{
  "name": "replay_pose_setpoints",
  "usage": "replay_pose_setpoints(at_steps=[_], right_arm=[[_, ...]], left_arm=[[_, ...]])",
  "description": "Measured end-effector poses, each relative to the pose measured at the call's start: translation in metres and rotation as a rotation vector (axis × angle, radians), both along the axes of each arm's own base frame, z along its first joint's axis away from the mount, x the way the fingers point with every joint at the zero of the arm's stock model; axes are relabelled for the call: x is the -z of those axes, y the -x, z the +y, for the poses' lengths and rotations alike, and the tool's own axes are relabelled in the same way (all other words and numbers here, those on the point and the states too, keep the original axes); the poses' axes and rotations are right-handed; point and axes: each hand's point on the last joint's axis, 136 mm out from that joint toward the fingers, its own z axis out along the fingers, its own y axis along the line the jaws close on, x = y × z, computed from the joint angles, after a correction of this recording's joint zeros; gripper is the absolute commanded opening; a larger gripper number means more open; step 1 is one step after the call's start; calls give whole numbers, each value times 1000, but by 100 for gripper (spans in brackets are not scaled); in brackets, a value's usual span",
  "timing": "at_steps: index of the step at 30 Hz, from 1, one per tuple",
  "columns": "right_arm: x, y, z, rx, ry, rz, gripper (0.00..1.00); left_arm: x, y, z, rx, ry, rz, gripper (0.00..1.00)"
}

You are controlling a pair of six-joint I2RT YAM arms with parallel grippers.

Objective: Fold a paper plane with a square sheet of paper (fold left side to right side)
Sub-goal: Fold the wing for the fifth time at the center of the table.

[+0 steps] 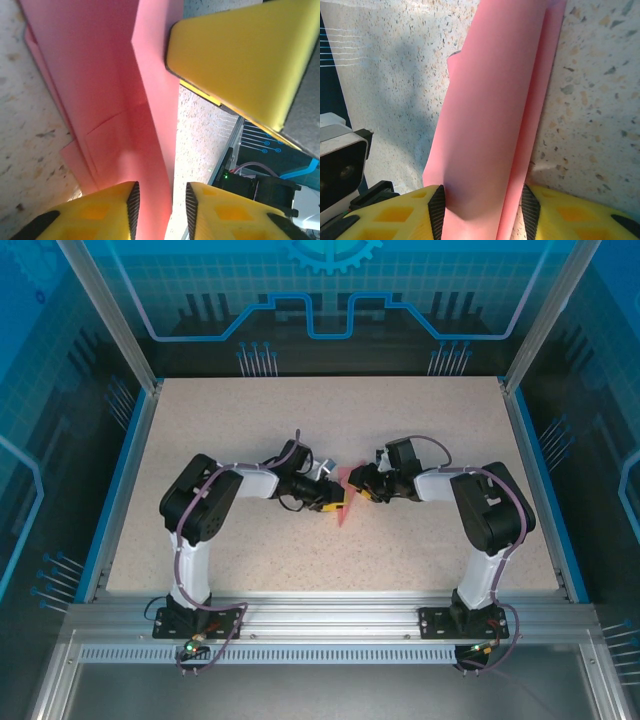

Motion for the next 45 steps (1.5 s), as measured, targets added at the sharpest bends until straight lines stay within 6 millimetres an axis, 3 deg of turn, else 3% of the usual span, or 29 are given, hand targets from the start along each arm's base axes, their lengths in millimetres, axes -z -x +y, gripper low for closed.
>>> replay_pose_setpoints(at_steps=[4,11,23,32,45], right_arm=[[0,0,0,0,1,2,47],[0,0,0,0,1,2,46],[0,0,0,0,1,2,46],[1,0,0,0,1,3,46],[1,0,0,-2,2,1,46]], left_arm=[[-8,-2,13,-29,0,-1,36],[-19,-22,34,-95,8,-18,36],[-9,-44,21,-86,18,-14,35],[-7,-48,4,-53,25,-20,35],[4,-53,1,-57,-9,-3,7]])
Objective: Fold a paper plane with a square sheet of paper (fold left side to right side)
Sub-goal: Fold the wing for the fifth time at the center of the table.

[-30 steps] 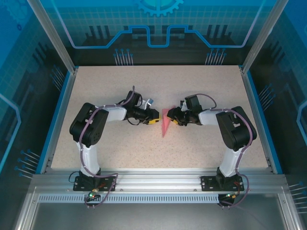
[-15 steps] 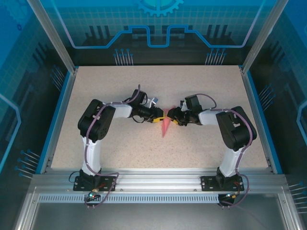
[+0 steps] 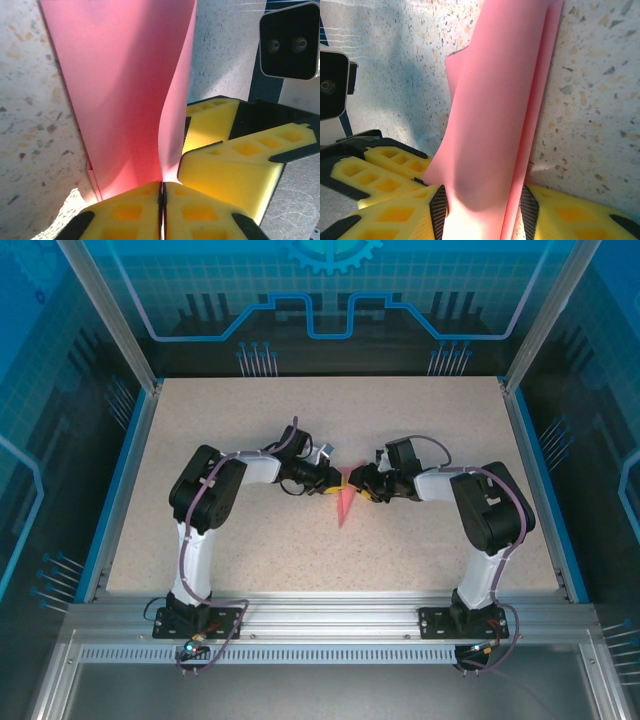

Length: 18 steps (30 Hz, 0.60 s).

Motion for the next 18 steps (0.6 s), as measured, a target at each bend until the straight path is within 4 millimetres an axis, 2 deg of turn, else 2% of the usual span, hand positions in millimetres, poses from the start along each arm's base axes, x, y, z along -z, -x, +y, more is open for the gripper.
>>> replay_pose_setpoints(at_steps=[18], right_arm=[[0,0,0,-5,-1,-2,47]], left_arm=[[9,-4,4,6,-56,-18,5]])
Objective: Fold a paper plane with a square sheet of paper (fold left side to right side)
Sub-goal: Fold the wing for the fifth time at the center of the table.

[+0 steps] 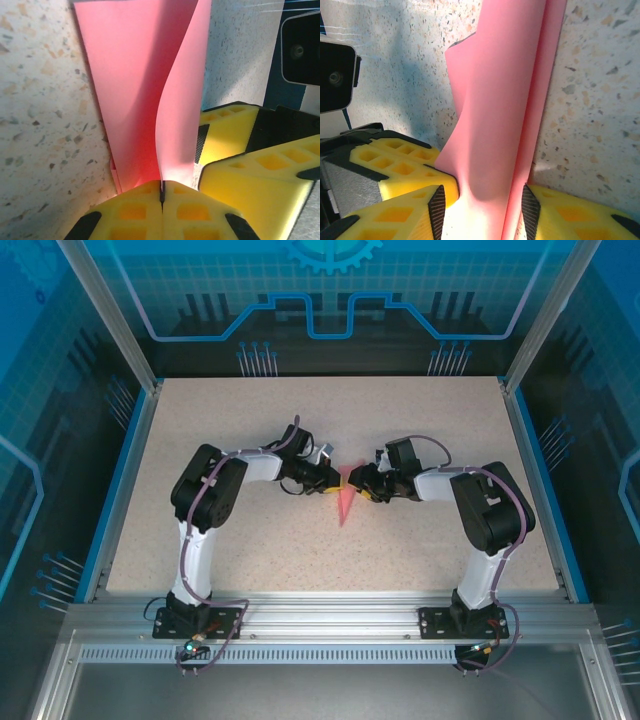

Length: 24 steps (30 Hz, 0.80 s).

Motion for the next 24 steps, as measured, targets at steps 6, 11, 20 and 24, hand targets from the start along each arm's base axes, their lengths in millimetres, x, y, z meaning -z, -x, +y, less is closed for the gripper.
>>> replay_pose_setpoints(at_steps=[6,11,20,24], right_arm=[[0,0,0,-4,2,-4,48],[-1,0,0,-14,7,-14,48],[-4,8,-4,-47,30,-48,37],[-9,9,-4,-63,34,-71,23]], left_arm=[[10,1,2,0,-18,9,5],[11,0,2,1,-24,11,5],[12,0,2,7,-27,7,5],[12,1,2,13,-30,0,5]])
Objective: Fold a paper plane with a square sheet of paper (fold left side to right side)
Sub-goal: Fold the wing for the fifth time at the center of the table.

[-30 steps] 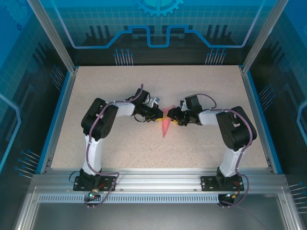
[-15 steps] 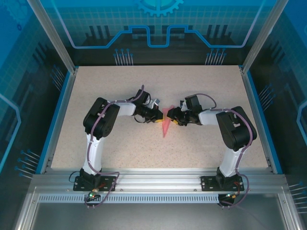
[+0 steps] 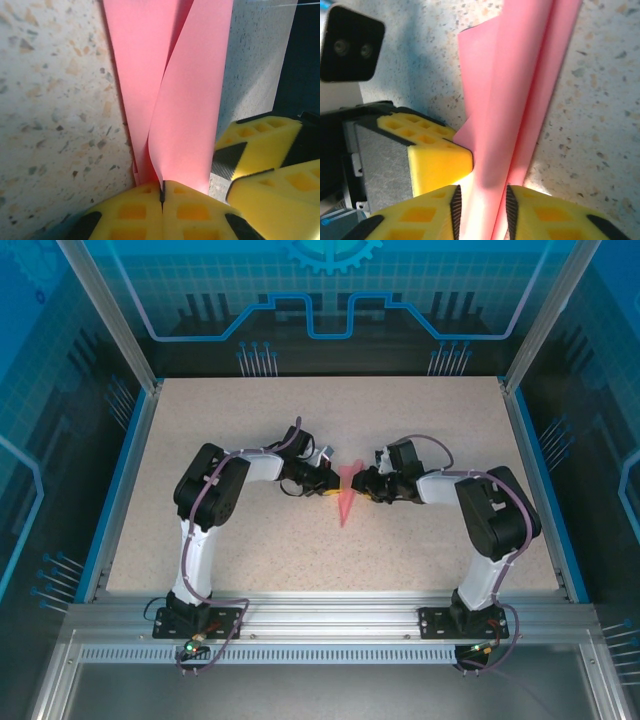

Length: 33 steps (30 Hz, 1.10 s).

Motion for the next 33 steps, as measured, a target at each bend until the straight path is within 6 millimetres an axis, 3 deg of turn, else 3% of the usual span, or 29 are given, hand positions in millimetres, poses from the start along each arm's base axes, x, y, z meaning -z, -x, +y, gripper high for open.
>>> replay_pose_setpoints(at_steps=[11,20,33], right_arm=[[-33,-32,12,-29,-17,-107,21],[-5,-33,13,-39,14,-41,21],[7,-33,10,-54,56,-10,21]], left_arm=[[1,-1,1,-6,-20,-6,3],[2,-2,2,-15,-44,-16,1],[2,-2,2,-13,-64,-35,0]])
